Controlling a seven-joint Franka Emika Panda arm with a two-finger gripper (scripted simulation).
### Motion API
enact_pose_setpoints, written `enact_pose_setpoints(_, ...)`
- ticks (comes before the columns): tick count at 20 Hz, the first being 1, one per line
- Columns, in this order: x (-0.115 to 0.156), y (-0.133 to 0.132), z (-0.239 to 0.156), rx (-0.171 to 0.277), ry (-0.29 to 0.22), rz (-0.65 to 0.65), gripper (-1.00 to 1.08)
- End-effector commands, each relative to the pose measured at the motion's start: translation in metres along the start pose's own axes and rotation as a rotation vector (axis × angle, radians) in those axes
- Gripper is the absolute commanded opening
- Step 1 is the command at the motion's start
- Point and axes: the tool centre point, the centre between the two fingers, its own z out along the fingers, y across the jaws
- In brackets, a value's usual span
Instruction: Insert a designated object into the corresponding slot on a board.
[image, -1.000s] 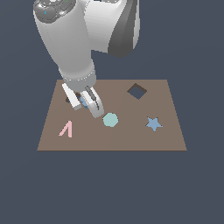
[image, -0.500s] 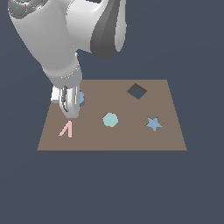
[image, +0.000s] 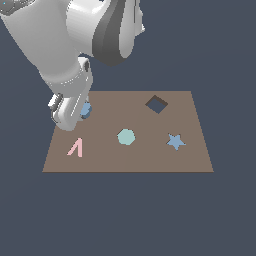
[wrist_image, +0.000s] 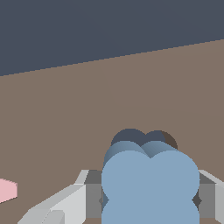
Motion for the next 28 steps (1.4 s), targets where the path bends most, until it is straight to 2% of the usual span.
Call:
enact_pose_setpoints(1,0.003,0.002,0.000,0.000,0.000,0.042,-1.00)
enact_pose_setpoints(7,0.007,0.004,-0.001,0.000,0.000,0.087,-1.00)
enact_pose_setpoints(21,0.006,0.004,0.010,-0.001,0.000,0.076,-1.00)
enact_pose_setpoints(22,0.006,0.004,0.010,-0.001,0.000,0.076,1.00)
enact_pose_setpoints(28,0.006,0.004,0.010,-0.001,0.000,0.076,1.00)
